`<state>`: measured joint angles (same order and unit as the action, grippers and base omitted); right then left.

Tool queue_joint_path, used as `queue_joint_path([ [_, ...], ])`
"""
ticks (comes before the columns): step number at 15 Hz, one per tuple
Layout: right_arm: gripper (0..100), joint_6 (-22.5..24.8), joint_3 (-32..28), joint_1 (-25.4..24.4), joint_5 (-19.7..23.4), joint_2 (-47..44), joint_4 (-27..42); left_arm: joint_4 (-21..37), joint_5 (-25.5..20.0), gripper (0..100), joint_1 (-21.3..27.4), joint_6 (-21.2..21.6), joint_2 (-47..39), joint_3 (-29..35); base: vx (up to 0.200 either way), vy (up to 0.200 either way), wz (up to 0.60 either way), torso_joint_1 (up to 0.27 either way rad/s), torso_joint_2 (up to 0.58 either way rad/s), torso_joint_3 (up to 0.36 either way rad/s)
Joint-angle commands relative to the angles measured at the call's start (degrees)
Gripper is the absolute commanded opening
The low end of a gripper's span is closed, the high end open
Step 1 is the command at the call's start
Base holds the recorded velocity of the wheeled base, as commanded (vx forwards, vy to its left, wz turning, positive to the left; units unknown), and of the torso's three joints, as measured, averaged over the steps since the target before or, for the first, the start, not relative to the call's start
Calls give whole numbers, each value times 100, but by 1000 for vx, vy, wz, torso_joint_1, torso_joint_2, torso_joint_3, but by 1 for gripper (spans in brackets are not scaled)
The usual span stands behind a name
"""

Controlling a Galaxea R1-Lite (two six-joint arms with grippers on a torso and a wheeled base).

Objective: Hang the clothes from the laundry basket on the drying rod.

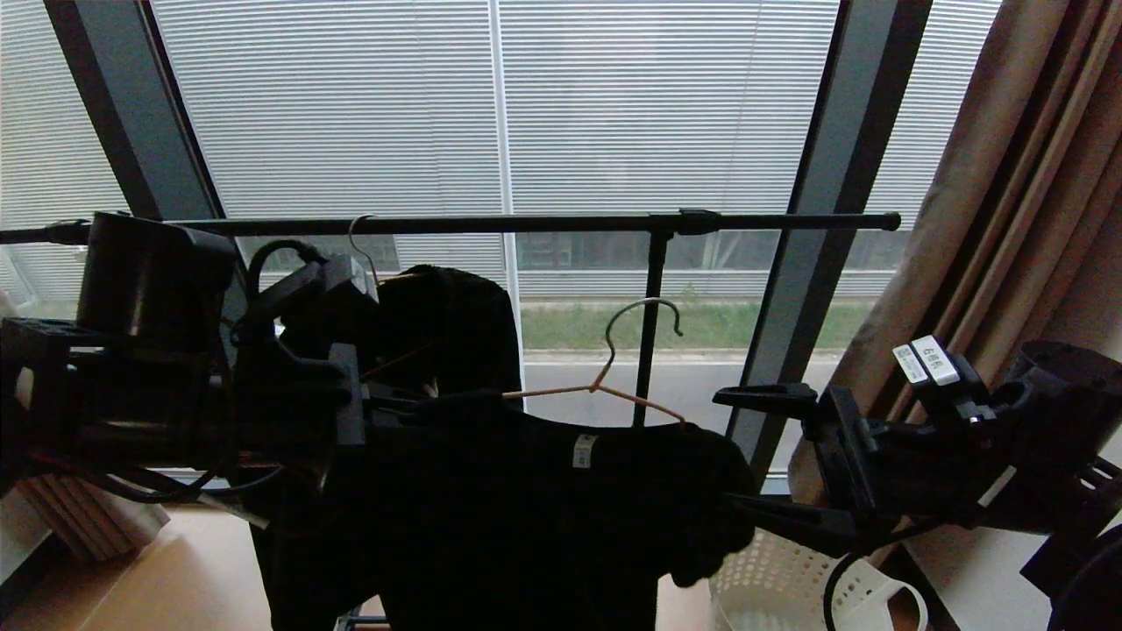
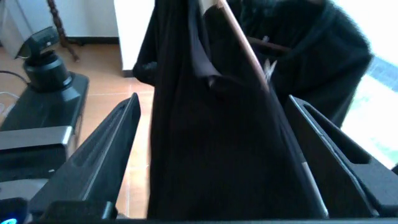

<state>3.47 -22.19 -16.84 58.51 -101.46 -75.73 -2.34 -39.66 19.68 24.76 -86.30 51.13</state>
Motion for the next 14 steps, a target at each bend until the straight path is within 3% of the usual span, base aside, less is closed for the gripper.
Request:
queue_joint_path([
  [1, 100, -5, -14, 75, 2, -23, -21, 6, -16, 0, -254, -6, 430, -235, 0, 0, 0, 0, 0, 0],
  [6, 100, -5, -49, 75, -16, -119, -12, -109, -25, 0, -596, -402, 1001, -560, 0, 0, 0, 0, 0, 0],
  [9, 100, -5, -172, 93, -191, -339, -21, -680, -33, 0, -684, -832, 1335, -1008, 0, 0, 0, 0, 0, 0],
  [11, 100, 13, -277, 93, -640, -629, -30, -1172, -33, 0, -684, -1210, 1519, -1325, 0, 0, 0, 0, 0, 0],
  [14, 100, 13, -295, 93, -657, -743, -91, -1506, -33, 0, -684, -1377, 1555, -1518, 0, 0, 0, 0, 0, 0],
])
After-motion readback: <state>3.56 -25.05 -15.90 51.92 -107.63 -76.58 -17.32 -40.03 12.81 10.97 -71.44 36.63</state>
